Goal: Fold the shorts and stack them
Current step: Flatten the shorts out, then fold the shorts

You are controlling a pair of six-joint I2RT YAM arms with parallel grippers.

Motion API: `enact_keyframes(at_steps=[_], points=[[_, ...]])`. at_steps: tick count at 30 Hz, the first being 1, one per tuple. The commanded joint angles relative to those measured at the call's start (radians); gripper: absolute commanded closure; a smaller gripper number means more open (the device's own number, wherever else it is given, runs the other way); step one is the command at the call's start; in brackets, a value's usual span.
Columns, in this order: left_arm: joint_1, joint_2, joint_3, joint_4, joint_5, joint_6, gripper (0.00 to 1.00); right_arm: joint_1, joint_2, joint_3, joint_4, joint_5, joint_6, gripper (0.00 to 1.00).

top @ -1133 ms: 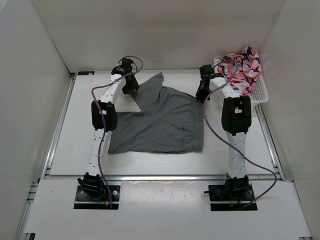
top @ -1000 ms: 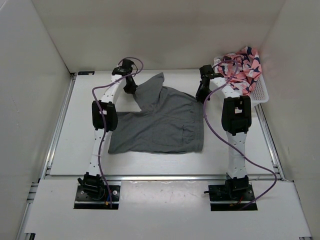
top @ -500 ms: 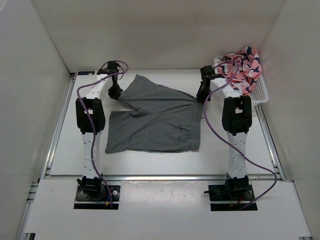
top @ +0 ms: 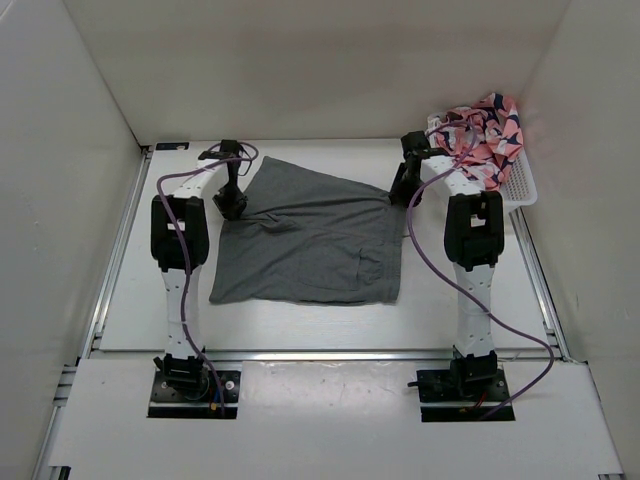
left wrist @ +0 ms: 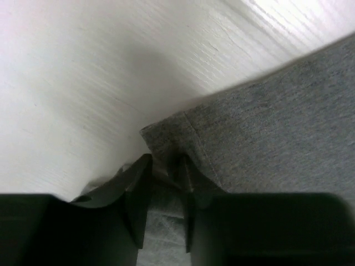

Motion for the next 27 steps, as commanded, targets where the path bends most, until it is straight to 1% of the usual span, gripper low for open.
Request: enact_keyframes(at_steps=[1, 2, 3, 4, 5, 6, 7, 8, 10, 11, 12, 13, 14, 15, 16, 17, 18, 19, 20, 21, 22, 23, 24, 25, 26, 27], points=[[0.002, -0.072, 0.020, -0.012, -0.012, 0.003, 0.59, 0.000, -0.088, 0.028, 0.011, -0.039, -0.047, 0.51], [0.002, -0.098, 0.020, -0.012, -0.012, 0.003, 0.45, 0.000, -0.102, 0.028, 0.011, -0.039, -0.047, 0.46], [0.002, -0.113, 0.020, -0.012, -0.012, 0.012, 0.37, 0.011, -0.116, 0.028, 0.011, -0.050, -0.058, 0.40], [0.002, -0.132, 0.020, -0.022, -0.024, 0.012, 0.32, 0.011, -0.146, 0.028, 0.011, -0.060, -0.058, 0.38], [0.002, -0.174, 0.020, -0.032, -0.024, 0.012, 0.31, 0.020, -0.163, 0.028, 0.011, -0.061, -0.058, 0.34], [0.002, -0.198, 0.007, -0.032, -0.033, 0.012, 0.24, 0.020, -0.182, 0.028, 0.020, -0.061, -0.058, 0.32], [0.002, -0.222, -0.003, -0.042, -0.033, 0.012, 0.23, 0.032, -0.220, 0.028, 0.020, -0.071, -0.058, 0.29], [0.002, -0.250, -0.016, -0.052, -0.043, 0.012, 0.23, 0.032, -0.240, 0.028, 0.020, -0.071, -0.058, 0.27], [0.011, -0.345, -0.096, -0.052, -0.052, 0.001, 0.23, 0.060, -0.301, 0.028, 0.020, -0.071, -0.058, 0.23], [0.011, -0.380, -0.134, -0.052, -0.052, 0.001, 0.24, 0.069, -0.326, 0.010, 0.029, -0.071, -0.058, 0.15], [0.021, -0.453, -0.226, -0.052, -0.052, -0.016, 0.24, 0.089, -0.378, -0.005, 0.029, -0.071, -0.058, 0.12], [0.021, -0.490, -0.278, -0.052, -0.052, -0.039, 0.26, 0.100, -0.407, -0.025, 0.040, -0.044, -0.058, 0.12], [0.021, -0.527, -0.335, -0.052, -0.034, -0.055, 0.26, 0.112, -0.435, -0.080, 0.040, -0.028, -0.058, 0.08], [0.021, -0.597, -0.395, -0.043, -0.020, -0.068, 0.26, 0.133, -0.494, -0.112, 0.050, -0.018, -0.049, 0.00], [0.021, -0.633, -0.514, -0.032, -0.006, -0.094, 0.26, 0.143, -0.525, -0.149, 0.050, -0.001, -0.039, 0.00], [0.021, -0.694, -0.571, -0.032, 0.023, -0.103, 0.26, 0.161, -0.591, -0.236, 0.060, 0.019, -0.023, 0.00], [0.021, -0.724, -0.675, -0.032, 0.032, -0.114, 0.26, 0.161, -0.626, -0.293, 0.070, 0.028, -0.013, 0.00], [0.021, -0.754, -0.726, -0.032, 0.033, -0.140, 0.26, 0.175, -0.665, -0.351, 0.090, 0.028, -0.004, 0.00], [0.021, -0.784, -0.774, -0.032, 0.058, -0.154, 0.26, 0.184, -0.738, -0.410, 0.090, 0.028, -0.004, 0.00], [0.031, -0.838, -0.818, -0.021, 0.075, -0.166, 0.26, 0.184, -0.775, -0.526, 0.099, 0.028, 0.019, 0.00], [0.031, -0.866, -0.898, -0.021, 0.097, -0.175, 0.26, 0.184, -0.814, -0.588, 0.100, 0.028, 0.019, 0.09], [0.031, -0.888, -0.932, -0.006, 0.115, -0.190, 0.26, 0.193, -0.890, -0.649, 0.100, 0.018, 0.036, 0.12], [0.031, -0.906, -0.961, 0.009, 0.144, -0.200, 0.24, 0.193, -0.930, -0.773, 0.100, 0.006, 0.068, 0.15], [0.031, -0.935, -1.012, 0.019, 0.157, -0.210, 0.23, 0.193, -0.972, -0.836, 0.100, -0.016, 0.088, 0.16], [0.040, -0.936, -1.032, 0.031, 0.167, -0.220, 0.23, 0.183, -1.057, -0.897, 0.100, -0.043, 0.114, 0.23], [0.041, -0.945, -1.046, 0.045, 0.186, -0.220, 0.17, 0.183, -1.102, -1.021, 0.113, -0.079, 0.140, 0.23]])
